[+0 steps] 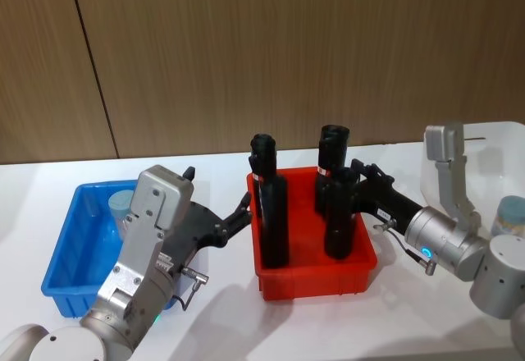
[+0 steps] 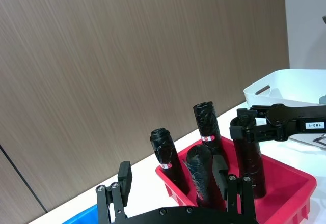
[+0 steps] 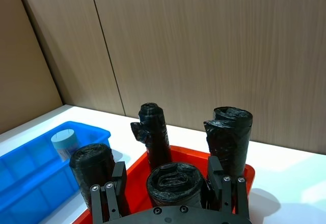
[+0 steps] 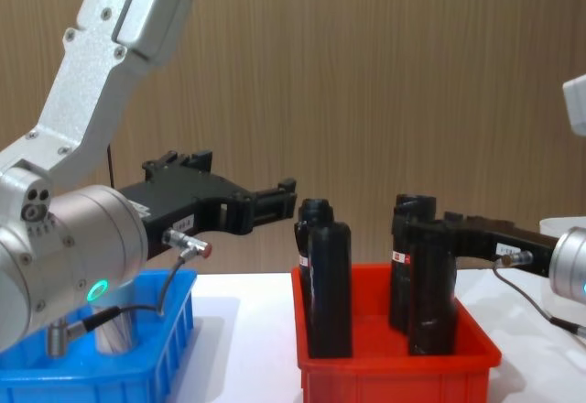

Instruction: Pick the cotton swabs from the blue box and place them into the white box.

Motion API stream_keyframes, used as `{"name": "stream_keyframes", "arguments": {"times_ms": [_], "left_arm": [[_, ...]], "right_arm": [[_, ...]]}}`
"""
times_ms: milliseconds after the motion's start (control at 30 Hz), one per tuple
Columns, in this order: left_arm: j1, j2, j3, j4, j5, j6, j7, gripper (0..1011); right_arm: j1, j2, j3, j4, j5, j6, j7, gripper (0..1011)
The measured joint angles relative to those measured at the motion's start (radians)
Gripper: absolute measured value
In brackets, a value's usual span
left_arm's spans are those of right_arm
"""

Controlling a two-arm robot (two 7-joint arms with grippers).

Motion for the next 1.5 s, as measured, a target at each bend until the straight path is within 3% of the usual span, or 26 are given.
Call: {"name": "stream_keyframes", "arguments": {"times_ms": [200, 667, 867, 1133, 1367, 1500], "left_arm": [[0.000, 0.000, 0.000, 0.000, 0.000, 0.000, 0.000, 1004], [0.000, 0.000, 0.000, 0.000, 0.000, 0.000, 0.000, 1004], [0.000, 0.000, 0.000, 0.000, 0.000, 0.000, 0.000, 1004], [0.000, 0.000, 0.000, 0.000, 0.000, 0.000, 0.000, 1004], [0.000, 0.000, 0.000, 0.000, 0.000, 0.000, 0.000, 1004], [0.000, 0.000, 0.000, 0.000, 0.000, 0.000, 0.000, 1004]], "right_arm": [[0.024, -0.008, -0.005, 0.043, -0.008, -0.014, 0.016, 957], [0.071, -0.024, -0.023, 0.133, -0.046, -0.053, 0.023, 578], [0.074, -0.025, -0.027, 0.137, -0.054, -0.058, 0.022, 533], [0.046, -0.014, -0.025, 0.058, -0.059, -0.044, 0.006, 476], [0.000, 0.009, -0.014, -0.084, -0.055, -0.011, -0.025, 441], [-0.037, 0.027, -0.004, -0.200, -0.051, 0.019, -0.054, 425]]}}
